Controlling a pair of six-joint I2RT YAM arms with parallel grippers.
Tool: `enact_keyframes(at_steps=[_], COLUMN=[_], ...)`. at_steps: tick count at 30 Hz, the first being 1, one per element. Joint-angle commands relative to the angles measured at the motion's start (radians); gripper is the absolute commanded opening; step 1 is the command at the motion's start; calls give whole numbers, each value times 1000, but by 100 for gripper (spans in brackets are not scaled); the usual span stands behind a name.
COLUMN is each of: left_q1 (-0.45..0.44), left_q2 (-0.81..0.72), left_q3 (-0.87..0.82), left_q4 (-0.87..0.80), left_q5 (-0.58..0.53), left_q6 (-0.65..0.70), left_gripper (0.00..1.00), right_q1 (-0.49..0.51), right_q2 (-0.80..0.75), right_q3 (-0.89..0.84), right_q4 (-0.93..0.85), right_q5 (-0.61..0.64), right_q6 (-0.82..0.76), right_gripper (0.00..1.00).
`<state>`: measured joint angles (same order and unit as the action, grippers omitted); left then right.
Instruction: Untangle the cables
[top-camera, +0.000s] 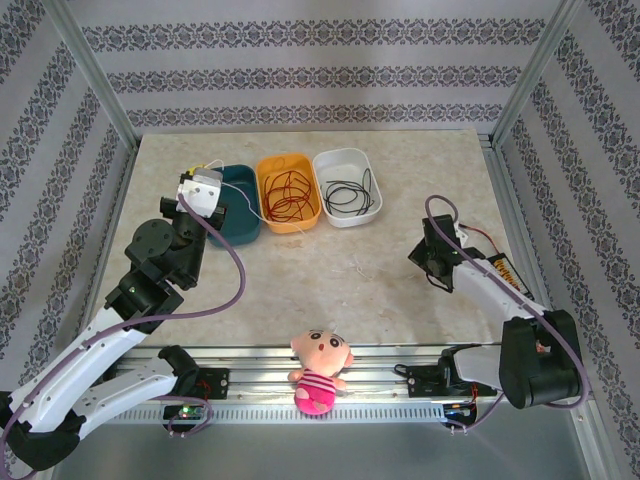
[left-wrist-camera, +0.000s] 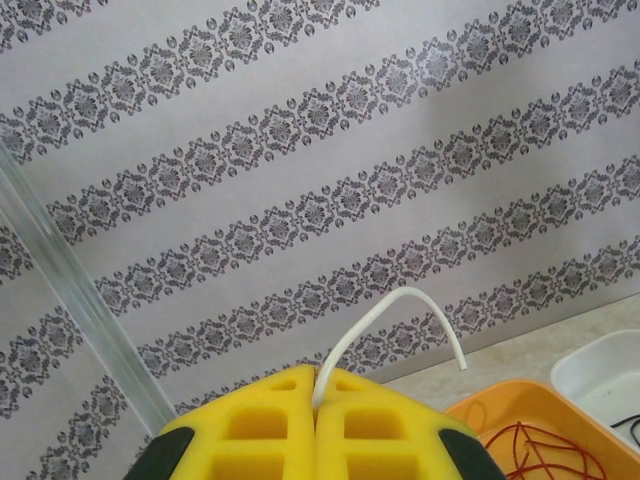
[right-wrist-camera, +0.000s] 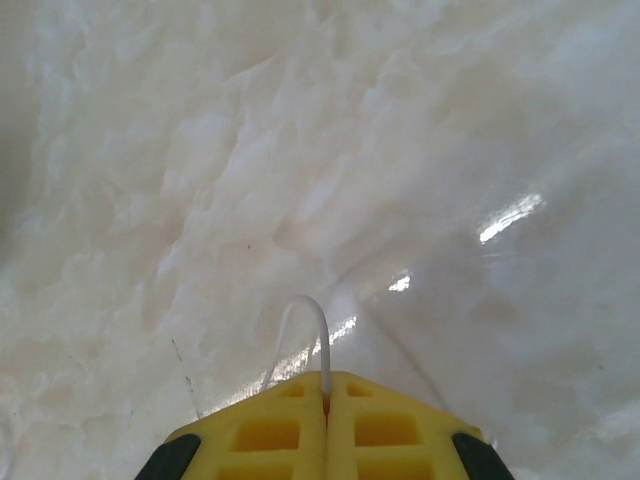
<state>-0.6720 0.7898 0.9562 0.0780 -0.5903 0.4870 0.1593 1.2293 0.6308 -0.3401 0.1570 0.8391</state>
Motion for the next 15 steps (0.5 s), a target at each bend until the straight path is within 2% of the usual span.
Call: enact_keyframes(at_steps=[1,7,15], left_q1=[14,42,51], left_q2=[-17,-16,1], left_q3=[37,77,93], left_q4=[33,55,-41], left_q5=[-45,-116,-23], left_q6=[51,146,19], left_gripper=[0,0,0], right_q1=[-18,-53,-56], right_q2=[-39,-70,-89], right_q3=[-20,-29,-45], right_q4=[-40,-57,-3], right_q5=[37,47,-57], right_q6=[-25,-38,-50], right_gripper=[0,0,0])
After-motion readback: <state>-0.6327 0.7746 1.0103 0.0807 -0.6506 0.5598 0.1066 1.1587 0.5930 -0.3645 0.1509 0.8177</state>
